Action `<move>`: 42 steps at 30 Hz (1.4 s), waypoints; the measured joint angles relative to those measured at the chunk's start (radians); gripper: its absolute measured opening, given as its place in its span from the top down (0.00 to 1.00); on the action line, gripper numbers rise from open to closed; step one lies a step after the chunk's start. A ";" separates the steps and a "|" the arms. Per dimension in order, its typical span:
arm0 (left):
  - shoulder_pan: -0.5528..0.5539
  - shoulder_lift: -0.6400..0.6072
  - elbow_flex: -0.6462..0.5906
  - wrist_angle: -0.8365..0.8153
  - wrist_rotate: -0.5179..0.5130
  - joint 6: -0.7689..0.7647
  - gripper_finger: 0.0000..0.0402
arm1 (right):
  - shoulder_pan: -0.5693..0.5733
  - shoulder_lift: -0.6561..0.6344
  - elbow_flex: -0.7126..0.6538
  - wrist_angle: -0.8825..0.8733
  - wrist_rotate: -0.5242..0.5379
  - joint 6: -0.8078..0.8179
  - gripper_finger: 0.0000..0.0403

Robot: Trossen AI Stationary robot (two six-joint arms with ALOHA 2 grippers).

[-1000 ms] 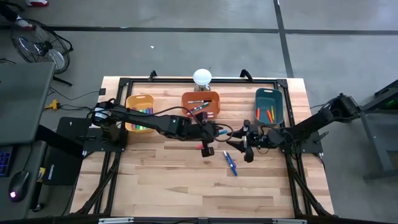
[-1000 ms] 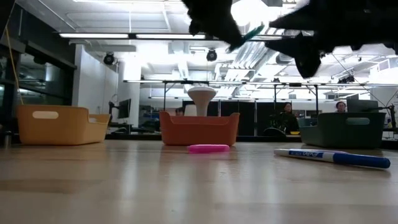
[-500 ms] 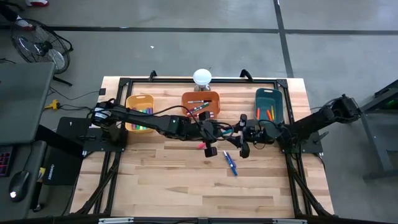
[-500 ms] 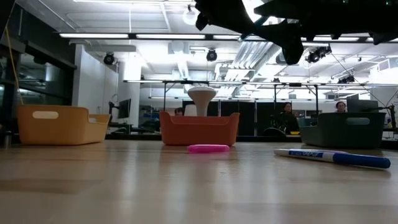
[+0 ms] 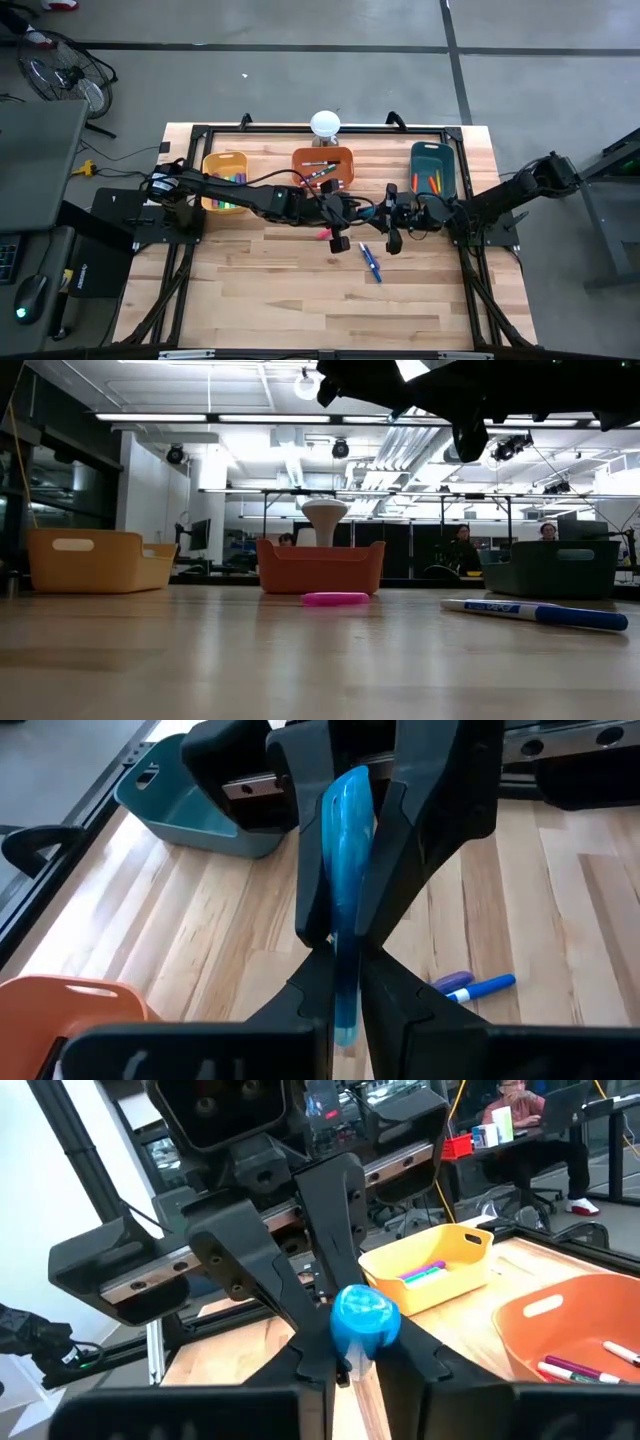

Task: Pick & Place Markers
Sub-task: Put the blue pen into the blue bin

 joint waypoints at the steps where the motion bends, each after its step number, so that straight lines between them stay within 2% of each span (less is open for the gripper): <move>1: 0.000 0.000 0.000 0.000 0.000 0.000 0.95 | 0.000 0.000 0.000 0.000 -0.001 -0.004 0.90; 6: 0.000 0.000 0.000 -0.003 0.000 -0.004 0.94 | -0.006 0.000 -0.001 0.000 -0.027 0.015 0.90; 14: 0.000 0.000 0.002 -0.062 0.000 0.003 0.63 | -0.007 0.000 -0.001 0.000 -0.038 0.031 0.90; 18: 0.000 -0.006 0.002 -0.153 -0.014 -0.001 0.54 | -0.007 0.000 -0.001 -0.008 -0.021 0.031 0.90; 27: 0.000 -0.081 0.002 -0.478 -0.142 -0.109 0.54 | -0.030 -0.032 0.002 -0.167 0.020 0.111 0.90; 32: 0.000 -0.138 0.004 -0.596 -0.180 -0.162 0.55 | -0.087 -0.132 0.073 -0.489 0.028 0.147 0.90; 37: 0.000 -0.148 0.001 -0.680 -0.225 -0.172 0.56 | -0.170 -0.219 0.242 -0.976 0.053 0.186 0.90; 42: 0.000 -0.147 0.001 -0.688 -0.277 -0.154 0.56 | -0.277 -0.234 0.445 -1.453 0.092 0.279 0.90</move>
